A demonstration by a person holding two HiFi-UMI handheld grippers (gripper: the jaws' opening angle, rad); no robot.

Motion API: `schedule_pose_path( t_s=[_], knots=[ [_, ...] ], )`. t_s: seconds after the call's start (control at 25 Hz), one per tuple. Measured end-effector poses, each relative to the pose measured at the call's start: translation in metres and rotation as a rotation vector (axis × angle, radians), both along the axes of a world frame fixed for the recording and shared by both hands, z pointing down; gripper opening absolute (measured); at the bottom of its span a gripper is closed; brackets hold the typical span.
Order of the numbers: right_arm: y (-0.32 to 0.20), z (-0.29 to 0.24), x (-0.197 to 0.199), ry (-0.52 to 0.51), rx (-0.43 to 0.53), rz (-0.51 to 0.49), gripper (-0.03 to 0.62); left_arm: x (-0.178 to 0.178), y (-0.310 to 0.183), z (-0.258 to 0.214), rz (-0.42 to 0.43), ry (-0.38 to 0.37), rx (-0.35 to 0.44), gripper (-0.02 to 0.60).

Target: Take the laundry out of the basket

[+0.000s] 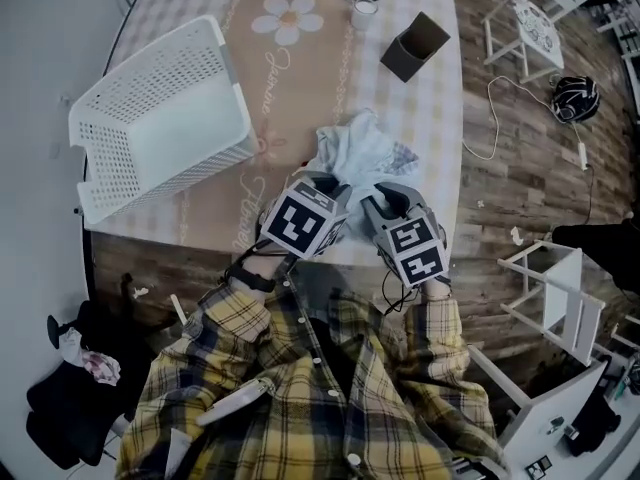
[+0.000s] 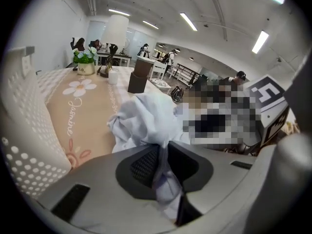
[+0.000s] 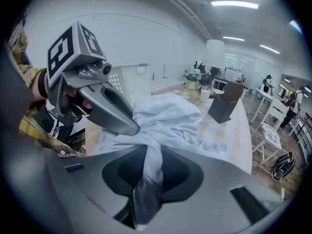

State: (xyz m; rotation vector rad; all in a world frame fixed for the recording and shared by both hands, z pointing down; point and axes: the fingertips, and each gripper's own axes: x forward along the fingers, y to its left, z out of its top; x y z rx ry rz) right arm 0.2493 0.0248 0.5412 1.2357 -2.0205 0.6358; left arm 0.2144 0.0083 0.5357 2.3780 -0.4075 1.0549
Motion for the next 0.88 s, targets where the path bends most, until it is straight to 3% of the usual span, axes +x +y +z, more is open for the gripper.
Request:
schedule_pose_path(
  t_s=[0.28,0.88],
  knots=[
    [-0.008,0.027,-0.001,-0.065,-0.072,0.025,0.114,0.001,0.001,0.023,-0.026,0.009,-0.001,0.1],
    [-0.007,0.023,0.003,-0.097,-0.06,0.055,0.119,-0.001,-0.005,0.018,-0.099,0.064,0.013,0.124]
  ],
)
